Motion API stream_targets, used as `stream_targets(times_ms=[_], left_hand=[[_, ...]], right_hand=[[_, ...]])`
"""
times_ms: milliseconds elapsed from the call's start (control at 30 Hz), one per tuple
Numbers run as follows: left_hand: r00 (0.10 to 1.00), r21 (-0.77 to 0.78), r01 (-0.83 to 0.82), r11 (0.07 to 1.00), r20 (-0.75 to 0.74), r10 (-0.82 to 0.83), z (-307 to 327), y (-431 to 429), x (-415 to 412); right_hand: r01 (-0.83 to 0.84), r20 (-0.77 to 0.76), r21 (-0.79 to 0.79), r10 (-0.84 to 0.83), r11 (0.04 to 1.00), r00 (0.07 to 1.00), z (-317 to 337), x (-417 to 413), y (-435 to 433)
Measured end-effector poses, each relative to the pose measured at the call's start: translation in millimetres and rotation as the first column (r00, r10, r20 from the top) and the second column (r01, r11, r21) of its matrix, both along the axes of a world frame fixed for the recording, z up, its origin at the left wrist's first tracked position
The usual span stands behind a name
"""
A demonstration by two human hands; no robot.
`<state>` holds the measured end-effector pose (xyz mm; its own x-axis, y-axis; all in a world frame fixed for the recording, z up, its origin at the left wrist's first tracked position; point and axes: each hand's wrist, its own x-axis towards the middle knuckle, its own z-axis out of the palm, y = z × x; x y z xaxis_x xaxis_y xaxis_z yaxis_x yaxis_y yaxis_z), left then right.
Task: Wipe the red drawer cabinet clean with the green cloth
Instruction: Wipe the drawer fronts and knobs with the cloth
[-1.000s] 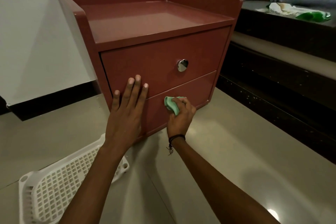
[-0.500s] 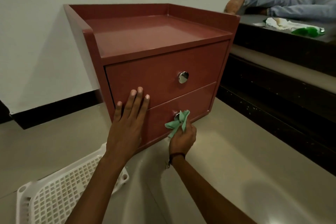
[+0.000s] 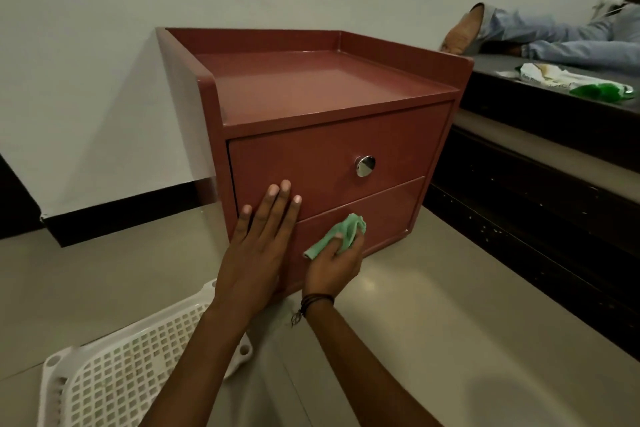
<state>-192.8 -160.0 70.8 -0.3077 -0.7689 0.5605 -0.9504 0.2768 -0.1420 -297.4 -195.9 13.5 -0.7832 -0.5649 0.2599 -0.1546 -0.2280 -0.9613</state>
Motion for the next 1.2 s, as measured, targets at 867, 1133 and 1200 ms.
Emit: stream_targets(times_ms=[867, 1133, 1200], left_hand=[[1.000, -0.035, 0.003, 0.999, 0.008, -0.002, -4, -2, -2], [1.000, 0.025, 0.019, 1.000, 0.003, -0.019, -1, 0, -1], [0.999, 0.024, 0.049, 0.999, -0.017, -0.048, 1, 1, -1]], right_hand=[[-0.041, 0.176, 0.314, -0.016, 0.948, 0.984, 41, -137, -94], [-0.150, -0.275, 0.027, 0.152, 0.988, 0.949, 2, -12, 7], [-0.378, -0.307, 0.097, 0.389, 0.921, 0.868, -2, 7, 31]])
